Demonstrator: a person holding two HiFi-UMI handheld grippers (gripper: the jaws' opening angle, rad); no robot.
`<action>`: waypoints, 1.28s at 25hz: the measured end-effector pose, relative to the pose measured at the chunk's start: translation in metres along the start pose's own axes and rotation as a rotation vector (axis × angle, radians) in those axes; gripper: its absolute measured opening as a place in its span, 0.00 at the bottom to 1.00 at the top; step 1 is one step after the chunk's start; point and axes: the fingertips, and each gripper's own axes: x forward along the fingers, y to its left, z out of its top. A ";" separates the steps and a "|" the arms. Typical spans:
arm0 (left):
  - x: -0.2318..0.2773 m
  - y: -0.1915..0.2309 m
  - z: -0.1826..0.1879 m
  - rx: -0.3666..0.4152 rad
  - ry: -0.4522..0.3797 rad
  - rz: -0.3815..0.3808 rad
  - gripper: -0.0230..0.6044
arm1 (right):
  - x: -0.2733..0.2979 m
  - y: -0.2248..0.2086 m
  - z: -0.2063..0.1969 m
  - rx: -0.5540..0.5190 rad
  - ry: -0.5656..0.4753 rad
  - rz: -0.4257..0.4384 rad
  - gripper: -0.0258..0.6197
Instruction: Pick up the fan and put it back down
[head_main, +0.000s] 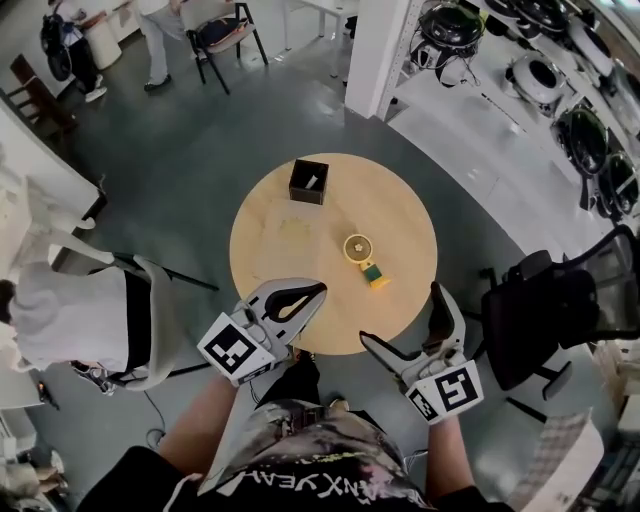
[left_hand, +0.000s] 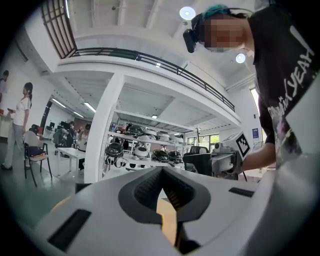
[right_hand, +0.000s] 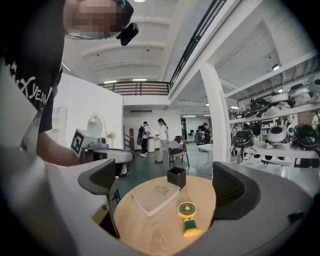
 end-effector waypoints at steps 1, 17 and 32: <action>0.002 0.006 -0.001 -0.003 0.003 -0.005 0.06 | 0.006 -0.002 0.001 0.001 0.004 -0.004 0.95; 0.030 0.058 -0.010 -0.016 0.019 -0.038 0.06 | 0.057 -0.032 0.000 0.011 0.030 -0.040 0.95; 0.065 0.055 -0.010 -0.026 0.030 0.111 0.06 | 0.055 -0.077 -0.004 0.050 0.010 0.052 0.95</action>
